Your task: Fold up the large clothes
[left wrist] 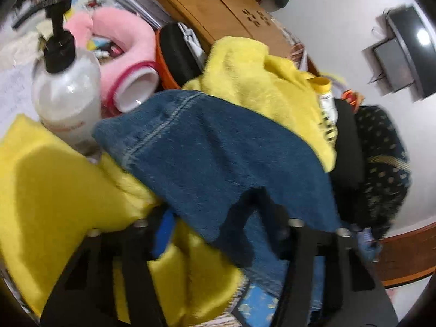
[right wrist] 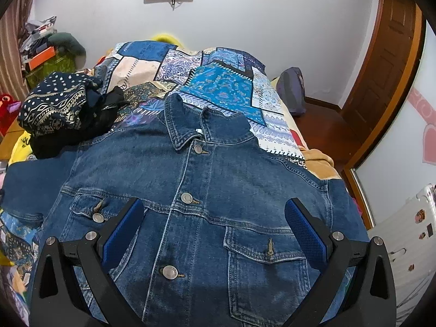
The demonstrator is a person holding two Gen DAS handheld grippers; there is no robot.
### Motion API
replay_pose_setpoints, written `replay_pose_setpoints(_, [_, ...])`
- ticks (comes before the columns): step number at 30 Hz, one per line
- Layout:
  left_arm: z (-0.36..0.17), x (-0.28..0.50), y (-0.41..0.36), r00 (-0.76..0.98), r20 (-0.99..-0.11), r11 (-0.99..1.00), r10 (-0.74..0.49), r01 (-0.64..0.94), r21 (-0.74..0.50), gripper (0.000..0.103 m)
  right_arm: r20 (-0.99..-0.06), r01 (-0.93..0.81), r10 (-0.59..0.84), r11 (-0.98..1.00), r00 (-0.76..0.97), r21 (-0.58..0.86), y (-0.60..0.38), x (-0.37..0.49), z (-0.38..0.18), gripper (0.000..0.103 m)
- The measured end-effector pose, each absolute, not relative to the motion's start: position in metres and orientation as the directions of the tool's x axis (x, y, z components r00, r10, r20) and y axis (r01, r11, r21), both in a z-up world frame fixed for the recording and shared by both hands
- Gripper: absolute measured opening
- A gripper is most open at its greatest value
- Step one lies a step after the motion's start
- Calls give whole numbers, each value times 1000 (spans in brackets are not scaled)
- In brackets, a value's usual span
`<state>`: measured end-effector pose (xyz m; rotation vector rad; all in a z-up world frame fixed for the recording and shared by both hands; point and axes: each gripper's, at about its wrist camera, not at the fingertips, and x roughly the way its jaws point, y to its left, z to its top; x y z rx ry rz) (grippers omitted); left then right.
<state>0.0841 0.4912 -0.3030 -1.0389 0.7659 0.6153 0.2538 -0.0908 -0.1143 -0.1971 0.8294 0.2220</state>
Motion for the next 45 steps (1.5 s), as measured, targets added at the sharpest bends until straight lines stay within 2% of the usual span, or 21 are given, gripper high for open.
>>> replay_pose_setpoints(3, [-292,81,483,554,-819,435,148,-780,-450,17,-741,-273,119,958,661,-90,-90,251,-111,103])
replay_pose_setpoints(6, [-269,78,473,554,-809,480,198,-774,-412,8,-732,-273,130,959,669,-79,-94,248,-105,103])
replay_pose_setpoints(8, [-248,79,465,570,-787,514,235,-760,-397,7,-726,-273,138,959,674,-71,-97,246,-101,103])
replay_pose_setpoints(13, [-174,86,437,702,-664,612,258,-651,-450,4,-709,-279,145,957,690,-76,-104,242,-93,103])
replay_pose_setpoints(18, [-100,115,381,789,-556,756,263,-526,-389,4,-687,-289,165,955,707,-69,-117,242,-86,103])
replay_pose_setpoints(23, [-41,153,310,873,-453,860,184,-366,-356,4,-677,-293,174,954,715,-65,-129,242,-85,103])
replay_pose_setpoints(28, [-12,199,241,914,-403,920,55,-202,-335,4,-673,-292,180,955,718,-56,-146,242,-88,103])
replay_pose_setpoints(35, [-25,279,129,870,-471,956,-145,0,-294,4,-679,-251,165,967,716,-30,-181,243,-92,103])
replay_pose_setpoints(38, [-51,306,80,811,-542,957,-221,72,-282,4,-680,-227,146,973,718,-31,-196,243,-93,103])
replay_pose_setpoints(45, [-129,328,-10,623,-731,961,-277,174,-216,4,-687,-160,109,987,718,-12,-229,244,-98,103])
